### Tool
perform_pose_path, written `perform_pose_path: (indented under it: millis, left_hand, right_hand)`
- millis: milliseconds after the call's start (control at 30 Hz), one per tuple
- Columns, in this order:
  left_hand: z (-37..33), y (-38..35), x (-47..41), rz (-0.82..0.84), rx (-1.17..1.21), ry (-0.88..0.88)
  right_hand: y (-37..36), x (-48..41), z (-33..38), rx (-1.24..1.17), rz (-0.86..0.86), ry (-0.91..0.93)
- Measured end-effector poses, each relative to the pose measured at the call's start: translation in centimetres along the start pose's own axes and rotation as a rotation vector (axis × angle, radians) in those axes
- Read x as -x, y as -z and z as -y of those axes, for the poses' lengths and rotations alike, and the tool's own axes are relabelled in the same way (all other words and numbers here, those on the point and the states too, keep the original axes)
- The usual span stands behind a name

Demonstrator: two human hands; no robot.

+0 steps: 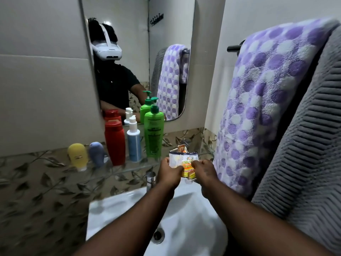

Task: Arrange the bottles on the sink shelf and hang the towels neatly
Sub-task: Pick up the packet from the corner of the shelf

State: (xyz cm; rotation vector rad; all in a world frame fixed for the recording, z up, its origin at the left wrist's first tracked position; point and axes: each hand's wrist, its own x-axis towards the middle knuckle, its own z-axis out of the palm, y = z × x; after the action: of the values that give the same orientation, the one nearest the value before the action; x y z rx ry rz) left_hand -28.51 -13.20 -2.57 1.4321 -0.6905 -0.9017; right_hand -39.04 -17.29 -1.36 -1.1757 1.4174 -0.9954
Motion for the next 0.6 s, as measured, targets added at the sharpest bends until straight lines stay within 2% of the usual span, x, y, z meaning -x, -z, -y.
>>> perform_pose_path:
  millis: [300,600]
  left_hand:
    - [3.4,9.6,6.5,-0.016,0.027,0.052]
    - [9.2,26.5,14.6,-0.244,0.025,0.113]
  right_hand:
    - [-4.2,8.6,-3.8,0.047,0.068,-0.009]
    - [-15.1,21.6,-10.5,0.09,0.316,-0.073]
